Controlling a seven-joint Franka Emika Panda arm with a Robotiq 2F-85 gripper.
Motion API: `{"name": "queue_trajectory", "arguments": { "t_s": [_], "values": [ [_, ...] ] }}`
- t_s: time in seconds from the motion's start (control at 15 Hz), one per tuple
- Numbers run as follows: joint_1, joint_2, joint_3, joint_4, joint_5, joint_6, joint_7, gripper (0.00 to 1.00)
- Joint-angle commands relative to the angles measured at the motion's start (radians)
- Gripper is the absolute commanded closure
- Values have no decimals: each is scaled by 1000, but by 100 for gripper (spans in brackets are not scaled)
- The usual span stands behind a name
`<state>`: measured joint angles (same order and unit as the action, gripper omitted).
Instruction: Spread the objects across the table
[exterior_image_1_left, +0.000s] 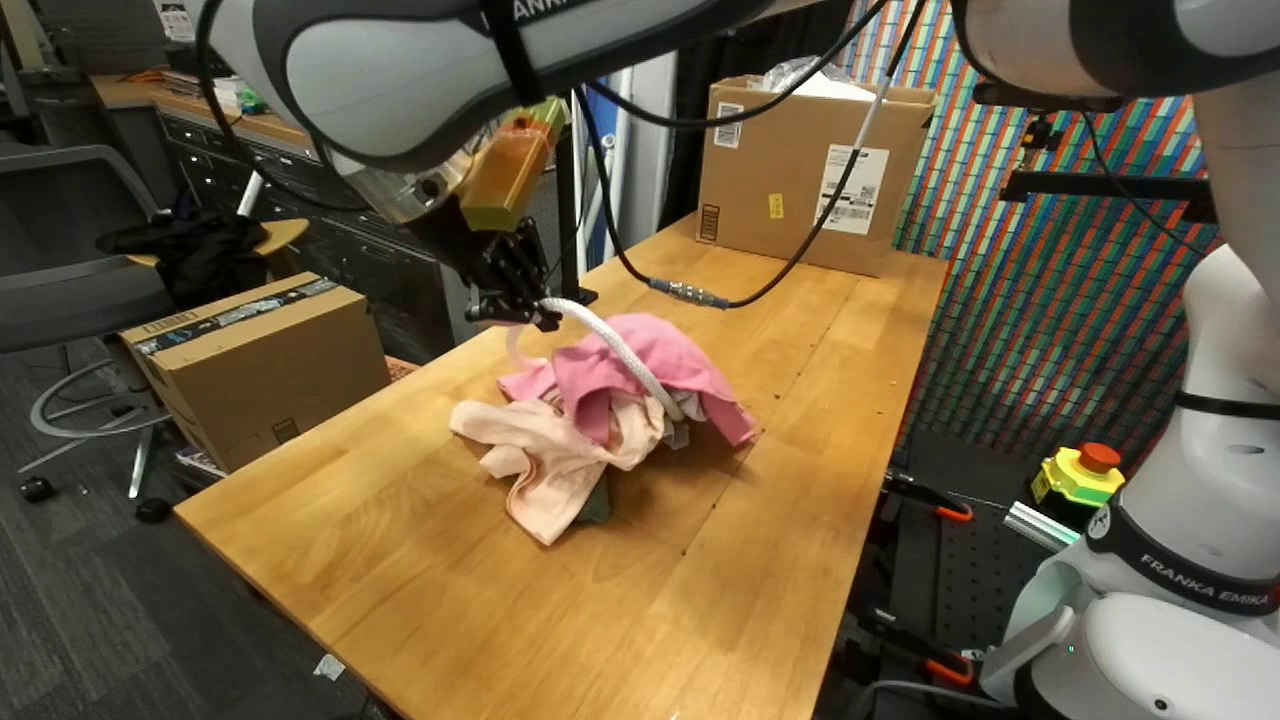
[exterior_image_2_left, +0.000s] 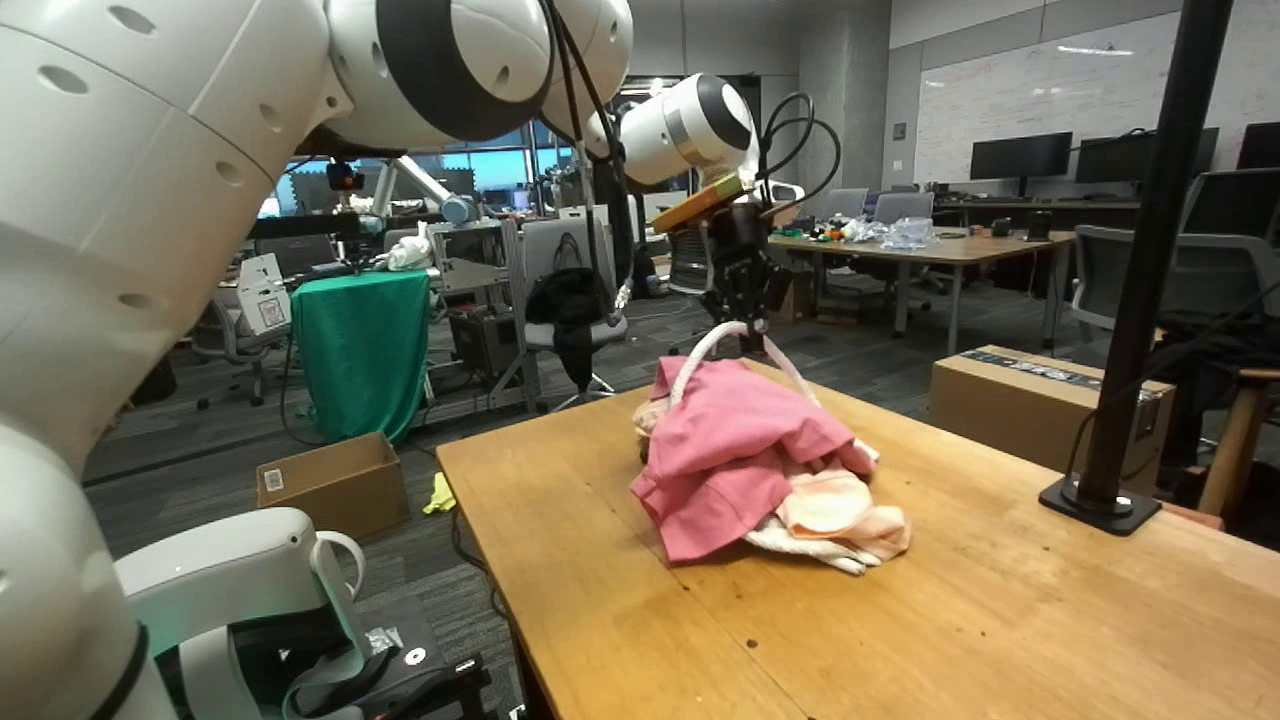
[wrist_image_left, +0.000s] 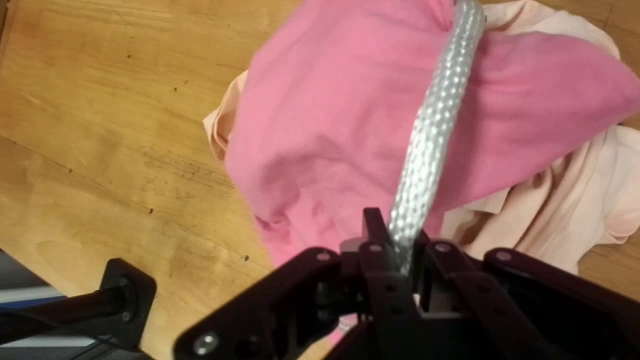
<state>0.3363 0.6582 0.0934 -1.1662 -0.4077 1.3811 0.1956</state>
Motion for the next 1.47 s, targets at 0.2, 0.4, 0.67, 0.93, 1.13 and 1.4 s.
{"name": "queue_trajectory", "arguments": {
  "t_s": [0.2,0.4,0.67,0.93,1.13,1.4],
  "values": [
    [-12,-197,-34,-59,-44,10,64,90],
    [-18,-264,-54,-73,-47,8,94,91],
    [-15,-349,-76,-107,-78,13,135,91],
    [-9,-441,-85,-139,-140,16,203,91],
    [-17,-499,-85,-131,-162,-11,243,91],
    [-35,-566,-101,-138,-144,-37,264,91]
  ]
}}
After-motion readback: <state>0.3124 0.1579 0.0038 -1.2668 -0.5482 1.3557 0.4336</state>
